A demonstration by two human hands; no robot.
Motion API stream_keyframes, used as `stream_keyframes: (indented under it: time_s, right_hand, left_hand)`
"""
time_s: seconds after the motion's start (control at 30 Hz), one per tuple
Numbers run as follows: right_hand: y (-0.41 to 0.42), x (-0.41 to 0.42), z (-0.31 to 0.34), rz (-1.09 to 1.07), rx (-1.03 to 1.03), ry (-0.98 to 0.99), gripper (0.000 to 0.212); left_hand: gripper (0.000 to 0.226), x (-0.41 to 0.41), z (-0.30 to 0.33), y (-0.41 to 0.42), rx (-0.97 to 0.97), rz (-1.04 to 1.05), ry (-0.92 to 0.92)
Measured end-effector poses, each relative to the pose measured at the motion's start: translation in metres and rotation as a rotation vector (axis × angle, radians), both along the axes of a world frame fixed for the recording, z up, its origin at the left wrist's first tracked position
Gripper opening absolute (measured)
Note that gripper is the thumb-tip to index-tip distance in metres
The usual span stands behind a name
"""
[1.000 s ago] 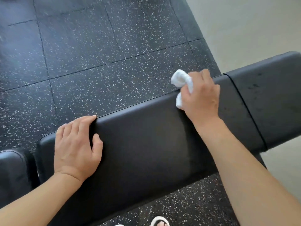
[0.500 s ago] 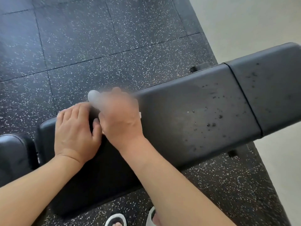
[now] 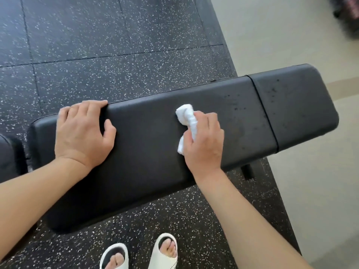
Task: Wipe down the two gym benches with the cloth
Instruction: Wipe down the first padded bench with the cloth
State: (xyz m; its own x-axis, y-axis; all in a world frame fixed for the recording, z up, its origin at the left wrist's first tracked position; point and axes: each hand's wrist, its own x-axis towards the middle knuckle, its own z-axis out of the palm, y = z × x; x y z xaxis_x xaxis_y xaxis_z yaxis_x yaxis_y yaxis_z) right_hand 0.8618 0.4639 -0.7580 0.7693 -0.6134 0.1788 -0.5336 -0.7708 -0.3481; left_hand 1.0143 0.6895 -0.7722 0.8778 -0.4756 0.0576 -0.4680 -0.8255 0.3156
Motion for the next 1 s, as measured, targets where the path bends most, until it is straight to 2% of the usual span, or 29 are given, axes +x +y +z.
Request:
stream_keyframes:
  time_s: [0.2,0.3,0.4,0.5,0.57,0.67,0.77,0.87,1.0]
  right_hand:
    - [0.138,0.025,-0.003,0.177,0.098,0.042,0.042]
    - [0.136,0.022,0.006,0.224,0.137,0.045,0.043]
    - [0.096,0.012,0.019,0.327,-0.027,0.147,0.039]
    - [0.038,-0.008,0.023,0.198,0.003,0.171,0.035]
    - [0.012,-0.016,0.024,0.114,0.077,0.18,0.036]
    - [0.028,-0.014,0.022,-0.059,0.092,0.153,0.037]
    - [0.071,-0.007,0.017,-0.158,0.105,0.087,0.038]
    - [0.101,-0.003,0.01,-0.028,0.084,0.05,0.041]
    - [0.103,-0.019,0.01,0.264,0.075,0.083,0.044]
  left_hand:
    - [0.051,0.001,0.0,0.002,0.002,-0.011,0.019]
    - [0.052,-0.001,0.002,0.003,0.001,-0.017,0.024]
    - [0.054,-0.004,0.009,0.003,0.043,-0.031,0.052]
    - [0.051,-0.007,0.013,0.003,0.102,-0.135,0.023]
    - [0.054,-0.006,0.015,0.002,0.151,-0.328,-0.04]
    - [0.06,-0.01,0.019,-0.005,0.209,-0.595,-0.104]
    - [0.061,-0.012,0.024,-0.008,0.205,-0.588,-0.093]
    - [0.06,-0.011,0.022,-0.005,0.156,-0.546,-0.087]
    - [0.057,-0.019,0.022,-0.013,0.154,-0.529,-0.06]
